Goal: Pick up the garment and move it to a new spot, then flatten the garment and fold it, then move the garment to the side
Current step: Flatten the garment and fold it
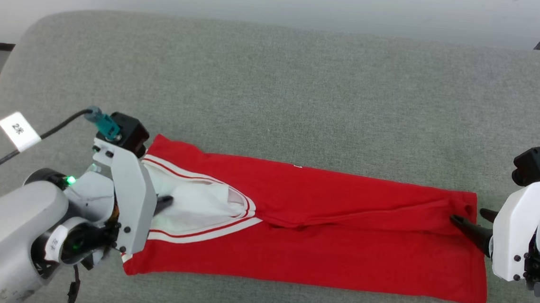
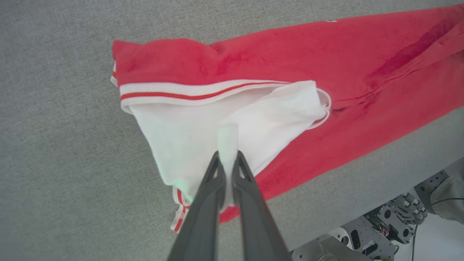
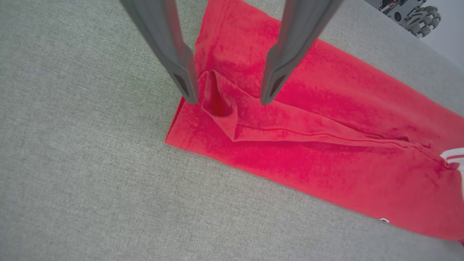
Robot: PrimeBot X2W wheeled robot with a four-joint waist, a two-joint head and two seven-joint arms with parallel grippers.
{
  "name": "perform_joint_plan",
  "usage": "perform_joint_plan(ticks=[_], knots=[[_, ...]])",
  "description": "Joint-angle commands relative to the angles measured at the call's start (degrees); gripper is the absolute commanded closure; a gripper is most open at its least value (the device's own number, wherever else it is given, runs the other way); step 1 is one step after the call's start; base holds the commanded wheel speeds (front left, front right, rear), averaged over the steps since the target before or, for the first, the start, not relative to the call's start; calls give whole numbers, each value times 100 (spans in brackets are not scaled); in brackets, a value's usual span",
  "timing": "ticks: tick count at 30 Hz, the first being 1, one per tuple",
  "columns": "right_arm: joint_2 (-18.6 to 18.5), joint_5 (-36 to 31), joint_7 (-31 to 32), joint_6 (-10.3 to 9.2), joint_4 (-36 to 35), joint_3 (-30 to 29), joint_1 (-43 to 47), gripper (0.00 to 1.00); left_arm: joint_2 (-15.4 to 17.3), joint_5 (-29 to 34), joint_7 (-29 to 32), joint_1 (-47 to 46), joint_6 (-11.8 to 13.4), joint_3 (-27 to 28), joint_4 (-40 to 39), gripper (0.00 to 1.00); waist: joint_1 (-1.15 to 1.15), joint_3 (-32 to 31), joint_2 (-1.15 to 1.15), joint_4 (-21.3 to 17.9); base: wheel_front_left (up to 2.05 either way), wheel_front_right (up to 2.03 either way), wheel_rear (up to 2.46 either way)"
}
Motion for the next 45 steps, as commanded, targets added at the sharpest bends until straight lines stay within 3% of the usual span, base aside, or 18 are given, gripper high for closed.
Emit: perform_joint_plan(ticks=[1,11,22,34,39,45], knots=[[-15,40,5,-5,-3,-26,-33,0,-9,-93,22,27,14,34,-3,0,0,-36,0,1,0,0,0],[145,134,-112,-5,-245,-284,376,0,211,-178,-219,279,123,142,-252,0,0,-415,0,4,0,0,0],[489,-56,-1333,-5,-421,-541,1092,0,294,182,-2199,1158,-42,434,-346,0,0,-936,0,42,0,0,0],[714,-159,-2002,-5,-144,-869,1719,0,43,587,-4429,2065,-55,725,5,0,0,-1332,0,179,0,0,0],[733,-115,-2041,-5,-106,-992,1841,0,-96,696,-4829,2301,-89,869,215,0,0,-1408,0,229,0,0,0],[793,-150,-2014,-5,-134,-1165,1993,0,-480,986,-4970,2720,-178,1508,484,0,0,-1453,0,315,0,0,0]])
